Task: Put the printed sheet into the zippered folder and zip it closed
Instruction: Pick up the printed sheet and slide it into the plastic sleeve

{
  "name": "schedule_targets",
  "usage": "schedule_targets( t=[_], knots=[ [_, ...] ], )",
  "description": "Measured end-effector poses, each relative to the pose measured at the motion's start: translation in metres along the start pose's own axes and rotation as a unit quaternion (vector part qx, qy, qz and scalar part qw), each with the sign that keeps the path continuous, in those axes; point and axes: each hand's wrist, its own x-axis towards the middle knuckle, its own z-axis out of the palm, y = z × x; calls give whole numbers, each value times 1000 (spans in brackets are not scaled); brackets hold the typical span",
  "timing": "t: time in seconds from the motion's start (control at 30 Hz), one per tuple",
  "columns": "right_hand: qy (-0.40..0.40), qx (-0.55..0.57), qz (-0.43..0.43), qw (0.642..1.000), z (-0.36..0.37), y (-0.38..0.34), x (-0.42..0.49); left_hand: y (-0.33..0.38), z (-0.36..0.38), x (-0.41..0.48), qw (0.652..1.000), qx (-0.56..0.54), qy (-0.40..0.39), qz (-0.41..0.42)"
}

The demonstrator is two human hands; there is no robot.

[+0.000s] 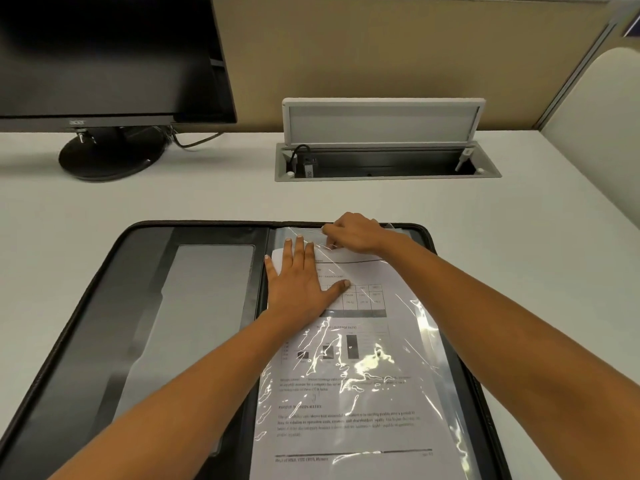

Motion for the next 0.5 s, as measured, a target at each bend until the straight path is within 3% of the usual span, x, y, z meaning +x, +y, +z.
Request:
schedule_targets(
  t=[0.07,0.17,0.3,0.5],
  knots=[
    [28,-34,-12,999,0,0,0,-1,0,3,1000,-1,1,0],
    [138,-84,-53,985,3,2,-4,-3,-2,11,1000,-5,-2,-2],
    [256,-42,-74,963,8,6,-13,-7,-3,25,1000,-12,1,-2],
    [245,-15,-26,969,29,6,-42,-15,-11,48,999,-32,-3,-6]
  ],
)
